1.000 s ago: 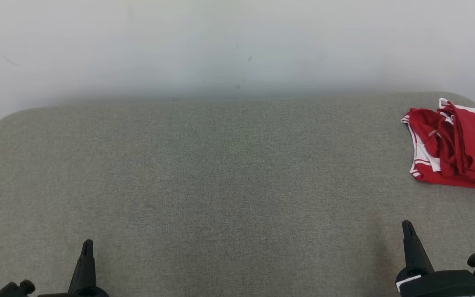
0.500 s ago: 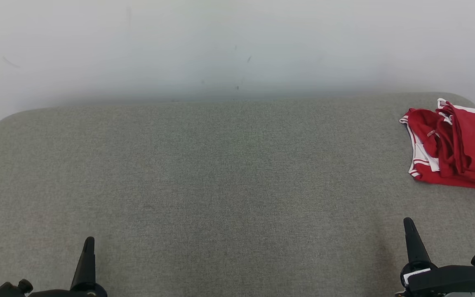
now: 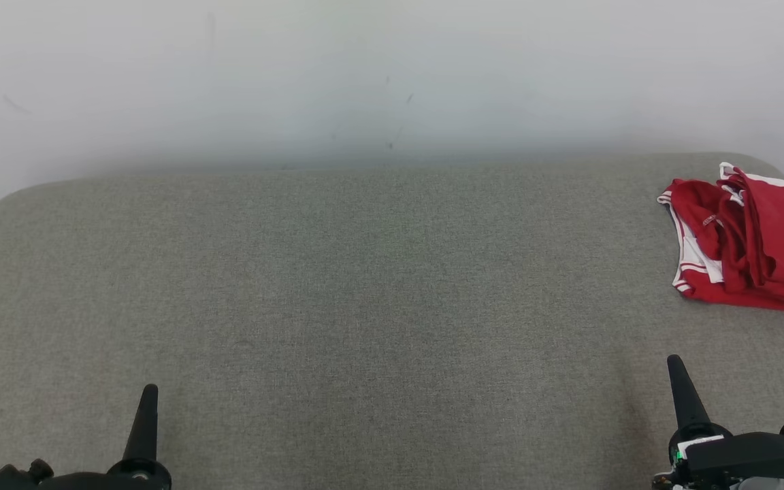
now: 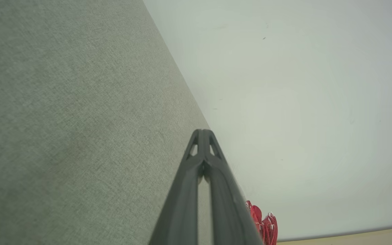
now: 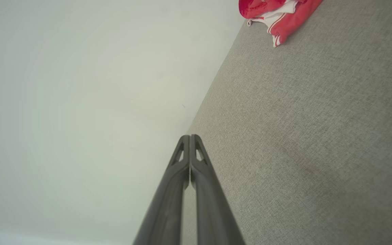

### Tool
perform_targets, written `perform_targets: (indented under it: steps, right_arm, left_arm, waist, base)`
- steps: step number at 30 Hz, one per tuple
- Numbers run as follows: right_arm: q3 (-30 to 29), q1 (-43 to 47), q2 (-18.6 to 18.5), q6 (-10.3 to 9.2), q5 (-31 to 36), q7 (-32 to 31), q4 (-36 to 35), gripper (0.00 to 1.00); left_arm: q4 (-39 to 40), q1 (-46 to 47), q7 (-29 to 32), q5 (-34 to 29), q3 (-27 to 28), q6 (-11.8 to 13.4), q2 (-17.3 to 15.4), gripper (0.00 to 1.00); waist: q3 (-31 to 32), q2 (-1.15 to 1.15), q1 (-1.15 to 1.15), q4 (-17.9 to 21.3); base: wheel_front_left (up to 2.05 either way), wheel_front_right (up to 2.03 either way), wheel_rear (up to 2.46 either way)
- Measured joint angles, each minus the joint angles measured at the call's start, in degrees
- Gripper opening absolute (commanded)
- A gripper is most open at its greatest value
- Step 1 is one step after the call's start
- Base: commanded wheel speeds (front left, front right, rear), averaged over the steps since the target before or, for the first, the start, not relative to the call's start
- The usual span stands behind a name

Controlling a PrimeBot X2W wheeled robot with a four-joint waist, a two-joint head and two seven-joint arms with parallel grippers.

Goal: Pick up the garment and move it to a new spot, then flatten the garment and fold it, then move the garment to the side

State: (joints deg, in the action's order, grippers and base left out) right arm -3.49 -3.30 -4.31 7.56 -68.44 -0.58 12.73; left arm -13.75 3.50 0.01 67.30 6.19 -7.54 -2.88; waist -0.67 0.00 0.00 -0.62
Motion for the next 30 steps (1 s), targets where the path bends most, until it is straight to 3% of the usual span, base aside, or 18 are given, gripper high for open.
perform_targets:
  steps: [30]
  right_arm:
    - [-1.56, -1.5, 0.64, -0.01, -14.37, -3.44, 0.77, 0.0]
  left_arm:
    - [-0.19, 1.44, 4.01, 14.75, 0.15, 0.03, 0.0, 0.0]
  waist:
    - [0.27, 0.0, 0.0, 0.34]
  base:
    - [0.0, 0.0, 0.0]
